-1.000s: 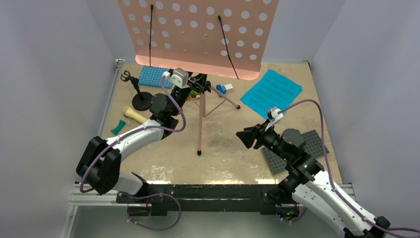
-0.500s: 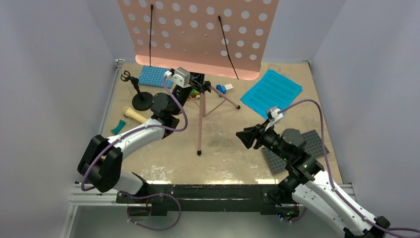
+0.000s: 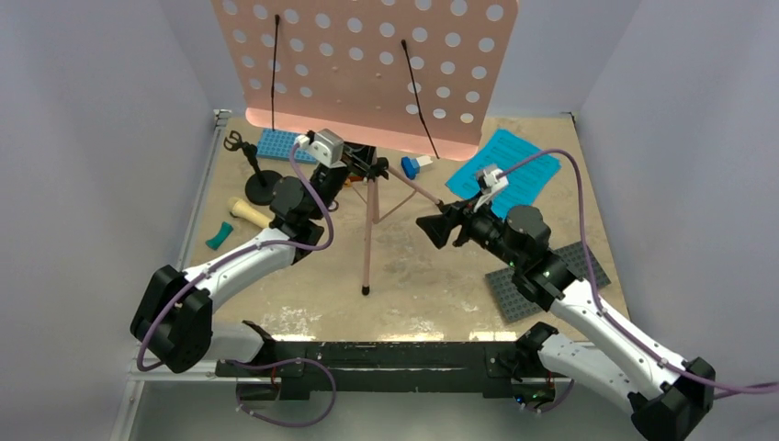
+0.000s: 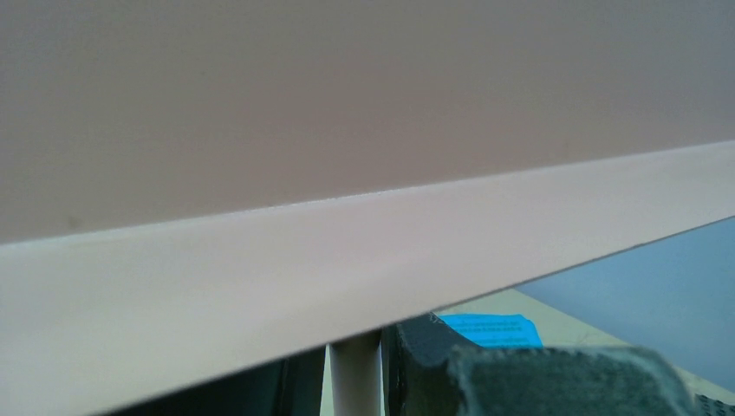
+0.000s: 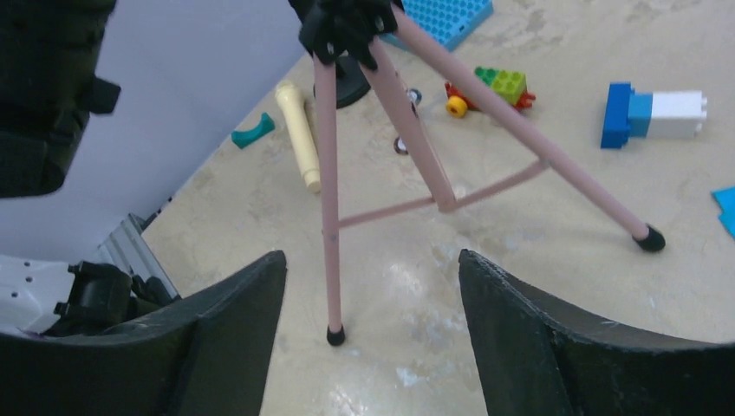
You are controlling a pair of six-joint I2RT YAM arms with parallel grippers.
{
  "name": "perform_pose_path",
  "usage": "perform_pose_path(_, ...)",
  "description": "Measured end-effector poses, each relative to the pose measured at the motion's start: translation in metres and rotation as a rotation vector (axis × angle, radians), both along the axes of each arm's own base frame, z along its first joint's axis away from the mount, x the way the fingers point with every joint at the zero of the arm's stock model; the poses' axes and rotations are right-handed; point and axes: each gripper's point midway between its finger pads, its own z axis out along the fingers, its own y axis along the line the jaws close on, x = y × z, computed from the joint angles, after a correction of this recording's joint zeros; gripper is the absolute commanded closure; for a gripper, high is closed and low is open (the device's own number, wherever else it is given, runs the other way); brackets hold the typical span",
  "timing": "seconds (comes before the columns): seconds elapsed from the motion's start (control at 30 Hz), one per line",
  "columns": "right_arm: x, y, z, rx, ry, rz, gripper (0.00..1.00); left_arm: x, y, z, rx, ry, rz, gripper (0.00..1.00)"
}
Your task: Pack up the instrument practice props
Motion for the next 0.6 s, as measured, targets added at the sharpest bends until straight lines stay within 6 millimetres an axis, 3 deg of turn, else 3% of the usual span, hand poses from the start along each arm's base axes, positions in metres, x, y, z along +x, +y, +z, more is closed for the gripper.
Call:
perform_pose_path(0.17, 0.029, 0.023, 0.036, 0.045, -0.018, 0.002, 0.24, -0.005, -0.001, 0.000, -0.003, 0.012, -0.027, 1.00)
perform_pose_path(0.27, 0.039, 0.033, 0.044, 0.063, -0.050, 0.015, 0.29, -0.004, 0.003, 0.001, -0.019, 0.023, -0.022, 1.00)
perform_pose_path(0.37, 0.043, 0.041, 0.048, 0.069, -0.119, 0.049, 0.31, -0.005, 0.005, 0.001, -0.029, 0.036, -0.026, 1.00)
perform_pose_path(0.6, 0.047, 0.050, 0.034, 0.011, -0.300, 0.102, 0.33, -0.014, 0.001, -0.003, -0.032, 0.059, -0.078, 1.00)
